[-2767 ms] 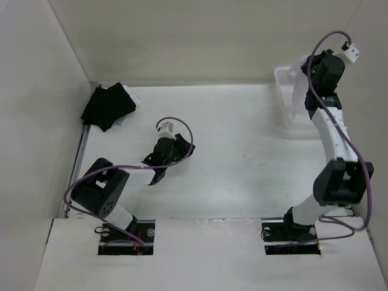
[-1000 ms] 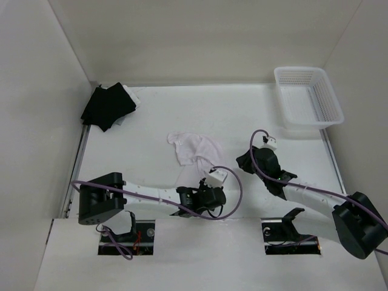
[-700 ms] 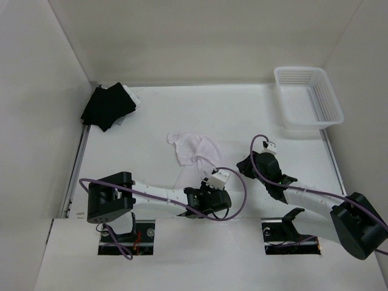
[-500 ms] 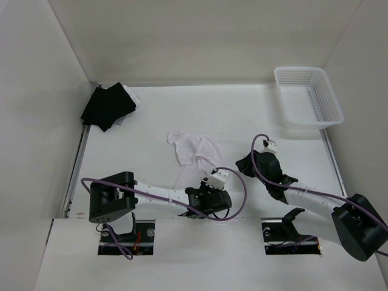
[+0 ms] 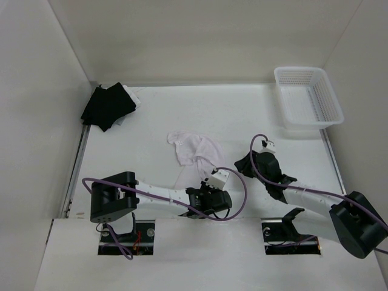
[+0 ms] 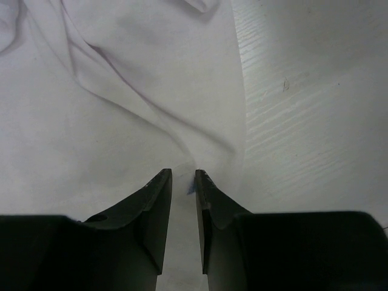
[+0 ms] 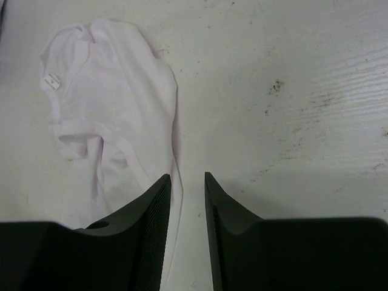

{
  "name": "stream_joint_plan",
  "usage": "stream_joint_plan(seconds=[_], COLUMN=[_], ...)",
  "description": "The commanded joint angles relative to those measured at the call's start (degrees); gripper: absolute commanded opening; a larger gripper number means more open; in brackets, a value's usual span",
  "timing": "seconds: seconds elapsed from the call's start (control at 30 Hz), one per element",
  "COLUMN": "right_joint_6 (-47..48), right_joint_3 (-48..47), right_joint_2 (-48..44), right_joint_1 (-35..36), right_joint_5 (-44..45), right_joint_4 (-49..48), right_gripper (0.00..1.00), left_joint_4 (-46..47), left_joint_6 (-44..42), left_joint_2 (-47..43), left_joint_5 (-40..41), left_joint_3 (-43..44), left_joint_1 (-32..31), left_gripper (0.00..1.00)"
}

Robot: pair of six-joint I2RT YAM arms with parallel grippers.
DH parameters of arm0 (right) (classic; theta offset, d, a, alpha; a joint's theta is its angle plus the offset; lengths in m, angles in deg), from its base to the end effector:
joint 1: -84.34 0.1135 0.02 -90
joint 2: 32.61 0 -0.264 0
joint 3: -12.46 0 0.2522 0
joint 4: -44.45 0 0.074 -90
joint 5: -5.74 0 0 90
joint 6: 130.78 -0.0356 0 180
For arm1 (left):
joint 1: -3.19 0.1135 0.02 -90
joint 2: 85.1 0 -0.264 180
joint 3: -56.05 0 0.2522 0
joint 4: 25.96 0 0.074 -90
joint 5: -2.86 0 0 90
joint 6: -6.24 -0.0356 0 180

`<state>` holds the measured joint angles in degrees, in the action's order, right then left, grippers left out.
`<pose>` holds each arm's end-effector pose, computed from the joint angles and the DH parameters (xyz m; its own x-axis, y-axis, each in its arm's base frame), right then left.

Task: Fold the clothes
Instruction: Flatten the tank top out

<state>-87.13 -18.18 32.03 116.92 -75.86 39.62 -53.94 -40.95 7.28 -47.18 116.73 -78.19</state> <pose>0.1809 0.1094 0.1578 -0.5912 0.4717 -0.6542 0.0037 0.8127 0.5827 0.0671 -0.2899 0.1573 -0.5769 0.3302 -0.7471 0.4324 0.8994 0.0637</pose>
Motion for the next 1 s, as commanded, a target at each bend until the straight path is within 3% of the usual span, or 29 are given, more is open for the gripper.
stream_joint_plan(seconds=[0.0, 0.2, 0.37, 0.5, 0.67, 0.73, 0.77, 0.9, 0.97], right_joint_6=[-0.3, -0.3, -0.6, -1.6, -3.2, -3.6, -4.1, -6.6, -6.6], right_joint_3=[-0.3, -0.3, -1.5, -2.2, -5.7, -6.7, -7.6, -12.9, -16.8], right_joint_2=[0.5, 0.7, 3.8, 7.3, 14.5, 16.3, 18.1, 24.9, 27.1], right_joint_1=[-0.2, -0.3, -0.1, 1.7, 4.4, 4.6, 4.7, 3.0, 0.2], right_joint_5=[-0.6, -0.8, -2.4, -4.5, -8.6, -9.4, -10.0, -11.8, -11.7], right_joint_4=[-4.3, -4.2, -3.6, -4.4, -7.8, -8.4, -9.3, -11.9, -11.7], right_gripper=[0.34, 0.39, 0.44, 0.43, 0.42, 0.41, 0.39, 0.09, 0.05], left_joint_4=[1.7, 1.9, 1.9, 2.3, -1.3, -2.2, -2.8, -4.0, -3.5], left_joint_6=[-0.1, -0.2, 0.4, 1.3, 2.7, 2.8, 2.8, 3.6, 3.7], left_joint_2=[-0.2, -1.5, -10.6, -26.3, -48.0, -50.5, -52.6, -58.9, -60.1], left_joint_5=[-0.2, 0.1, 2.5, 2.3, -2.7, -4.0, -5.4, -10.8, -13.0], left_joint_3=[0.7, 0.6, -2.3, -9.1, -18.2, -19.2, -20.2, -24.7, -26.4], left_joint_1=[0.3, 0.5, 3.5, 12.2, 30.6, 33.5, 36.3, 46.1, 49.3], left_gripper=[0.19, 0.07, 0.03, 0.02, 0.02, 0.02, 0.02, 0.02, 0.02])
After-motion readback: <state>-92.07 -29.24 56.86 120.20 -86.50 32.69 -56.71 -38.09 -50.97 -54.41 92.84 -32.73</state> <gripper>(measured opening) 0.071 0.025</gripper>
